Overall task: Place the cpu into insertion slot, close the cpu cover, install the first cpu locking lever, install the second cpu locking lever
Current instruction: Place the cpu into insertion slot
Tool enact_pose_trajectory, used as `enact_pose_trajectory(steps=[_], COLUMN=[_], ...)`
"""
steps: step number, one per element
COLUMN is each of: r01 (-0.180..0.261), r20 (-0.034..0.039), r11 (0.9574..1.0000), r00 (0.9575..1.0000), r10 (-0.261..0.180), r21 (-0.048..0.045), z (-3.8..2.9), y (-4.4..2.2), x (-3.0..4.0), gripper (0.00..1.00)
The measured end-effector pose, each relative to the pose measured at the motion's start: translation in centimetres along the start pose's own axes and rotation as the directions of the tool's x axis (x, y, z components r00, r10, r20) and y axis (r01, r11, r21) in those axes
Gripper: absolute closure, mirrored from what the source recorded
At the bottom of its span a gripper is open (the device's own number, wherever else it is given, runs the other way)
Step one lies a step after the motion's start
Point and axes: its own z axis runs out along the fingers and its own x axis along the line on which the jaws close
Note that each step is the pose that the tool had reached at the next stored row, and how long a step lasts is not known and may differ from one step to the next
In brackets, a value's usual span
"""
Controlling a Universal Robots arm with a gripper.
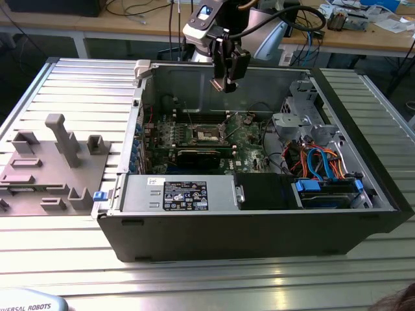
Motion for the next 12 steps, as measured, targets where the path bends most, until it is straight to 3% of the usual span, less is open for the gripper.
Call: enact_pose_trajectory(steps=[12], r01=[-0.007], r20=[0.0005], r11=[1.0000], r00=[1.0000], r10=[0.007], r21=[0.0002], z=[0.00], y=[0.00], x=[0.00], gripper=[0.46])
